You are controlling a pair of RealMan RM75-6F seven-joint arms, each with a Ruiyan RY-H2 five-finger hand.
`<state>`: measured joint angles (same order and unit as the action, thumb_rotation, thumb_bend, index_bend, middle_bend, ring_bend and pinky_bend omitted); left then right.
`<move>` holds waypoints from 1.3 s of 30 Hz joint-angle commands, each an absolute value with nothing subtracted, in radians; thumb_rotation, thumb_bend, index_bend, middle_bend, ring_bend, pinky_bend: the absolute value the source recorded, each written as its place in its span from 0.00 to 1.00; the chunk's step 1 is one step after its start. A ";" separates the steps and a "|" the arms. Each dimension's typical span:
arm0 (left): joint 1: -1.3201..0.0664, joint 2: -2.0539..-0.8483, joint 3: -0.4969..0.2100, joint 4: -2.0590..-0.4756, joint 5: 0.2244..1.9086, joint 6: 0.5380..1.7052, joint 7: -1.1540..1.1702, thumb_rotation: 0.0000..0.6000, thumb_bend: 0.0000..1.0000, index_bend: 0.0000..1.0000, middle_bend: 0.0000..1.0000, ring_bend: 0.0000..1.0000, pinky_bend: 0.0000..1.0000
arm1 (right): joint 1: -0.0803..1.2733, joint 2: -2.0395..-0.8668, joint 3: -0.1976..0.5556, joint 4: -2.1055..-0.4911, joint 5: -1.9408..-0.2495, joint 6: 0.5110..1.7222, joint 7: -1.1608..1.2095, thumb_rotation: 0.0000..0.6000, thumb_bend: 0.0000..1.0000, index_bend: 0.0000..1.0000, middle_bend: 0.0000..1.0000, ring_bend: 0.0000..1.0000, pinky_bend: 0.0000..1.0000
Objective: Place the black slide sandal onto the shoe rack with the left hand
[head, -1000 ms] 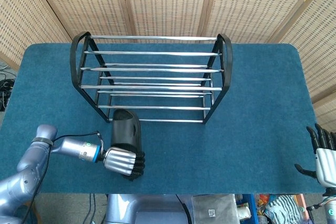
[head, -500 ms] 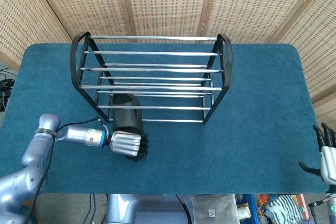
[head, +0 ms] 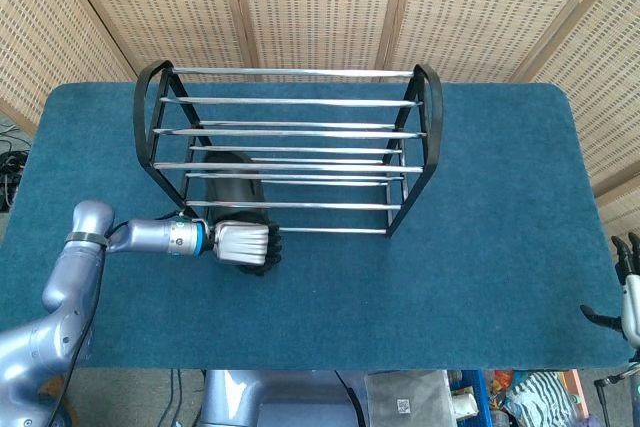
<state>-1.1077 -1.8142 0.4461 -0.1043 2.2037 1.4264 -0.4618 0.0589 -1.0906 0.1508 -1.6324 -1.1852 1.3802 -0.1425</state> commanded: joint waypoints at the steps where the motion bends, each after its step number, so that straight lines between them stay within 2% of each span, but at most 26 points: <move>1: -1.112 -1.814 0.454 -0.097 2.200 1.419 -0.461 1.00 0.05 0.51 0.36 0.30 0.41 | 0.062 -1.095 0.152 -1.631 -1.178 1.377 -0.151 1.00 0.00 0.00 0.00 0.00 0.00; 6: -1.115 -1.809 0.463 -0.087 2.194 1.404 -0.457 1.00 0.05 0.46 0.29 0.23 0.36 | 0.062 -1.099 0.154 -1.632 -1.173 1.384 -0.161 1.00 0.00 0.00 0.00 0.00 0.00; 11: -1.111 -1.802 0.476 -0.084 2.189 1.401 -0.438 1.00 0.05 0.31 0.10 0.07 0.25 | 0.061 -1.102 0.154 -1.633 -1.168 1.386 -0.167 1.00 0.00 0.00 0.00 0.00 0.00; 17: -1.109 -1.788 0.483 -0.077 2.179 1.386 -0.414 1.00 0.05 0.22 0.01 0.00 0.18 | 0.059 -1.099 0.152 -1.636 -1.173 1.391 -0.163 1.00 0.00 0.00 0.00 0.00 0.00; 20: -1.109 -1.780 0.489 -0.076 2.176 1.372 -0.401 1.00 0.05 0.17 0.00 0.00 0.16 | 0.057 -1.096 0.152 -1.638 -1.176 1.394 -0.157 1.00 0.00 0.00 0.00 0.00 0.00; 26: -1.103 -1.766 0.494 -0.088 2.167 1.382 -0.391 1.00 0.05 0.15 0.00 0.00 0.16 | 0.054 -1.093 0.150 -1.642 -1.183 1.400 -0.151 1.00 0.00 0.00 0.00 0.00 0.00; 36: -1.071 -1.737 0.496 -0.123 2.149 1.513 -0.386 1.00 0.05 0.15 0.00 0.00 0.16 | 0.050 -1.085 0.137 -1.656 -1.214 1.408 -0.141 1.00 0.00 0.00 0.00 0.00 0.00; 39: -1.048 -1.734 0.490 -0.142 2.141 1.584 -0.377 1.00 0.05 0.15 0.00 0.00 0.16 | 0.046 -1.081 0.131 -1.662 -1.231 1.414 -0.133 1.00 0.00 0.00 0.00 0.00 0.00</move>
